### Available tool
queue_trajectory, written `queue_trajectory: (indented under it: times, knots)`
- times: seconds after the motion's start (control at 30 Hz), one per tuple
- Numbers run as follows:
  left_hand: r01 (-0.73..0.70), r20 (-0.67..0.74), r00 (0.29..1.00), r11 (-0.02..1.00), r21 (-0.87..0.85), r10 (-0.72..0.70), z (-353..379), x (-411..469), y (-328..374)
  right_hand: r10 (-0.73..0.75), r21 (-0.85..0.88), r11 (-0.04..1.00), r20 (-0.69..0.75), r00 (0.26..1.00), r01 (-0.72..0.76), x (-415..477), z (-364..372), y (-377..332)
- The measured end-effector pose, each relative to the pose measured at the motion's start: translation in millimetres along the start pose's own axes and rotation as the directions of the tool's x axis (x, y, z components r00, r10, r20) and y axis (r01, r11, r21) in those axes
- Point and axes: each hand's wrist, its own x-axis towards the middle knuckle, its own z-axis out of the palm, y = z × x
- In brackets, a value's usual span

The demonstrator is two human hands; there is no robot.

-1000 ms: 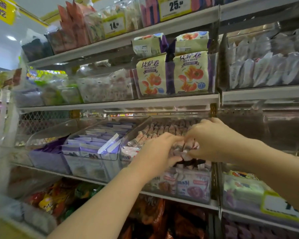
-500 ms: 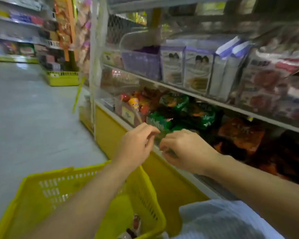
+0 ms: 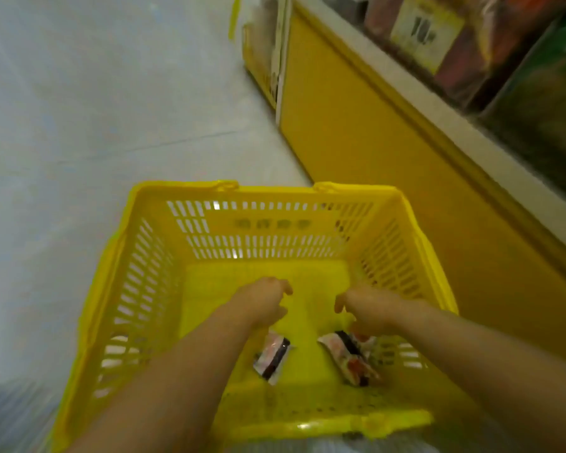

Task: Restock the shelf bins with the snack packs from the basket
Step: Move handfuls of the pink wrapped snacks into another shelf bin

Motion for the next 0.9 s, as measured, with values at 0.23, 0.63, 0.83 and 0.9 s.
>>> queue_trajectory:
  times: [0.23,0.63,0.83,0.9]
  knots:
    - [0.132,0.267,0.957,0.99,-0.042,-0.116,61,26,-38,-0.034,-0.05,0.998,0.087,0.996,0.038,57,52,11]
    - [0.11,0.4,0.914,0.989,-0.094,-0.064,48,37,-29,-0.004,0.021,1.0,0.151,0.988,0.001,81,56,6]
    - [0.02,-0.218,0.971,0.945,-0.325,-0.096,13,41,-38,0.227,0.518,0.855,-0.392,0.891,0.01,92,29,7]
    - [-0.055,-0.266,0.963,0.925,-0.375,-0.051,16,38,-42,0.242,0.419,0.908,-0.534,0.81,0.005,91,32,7]
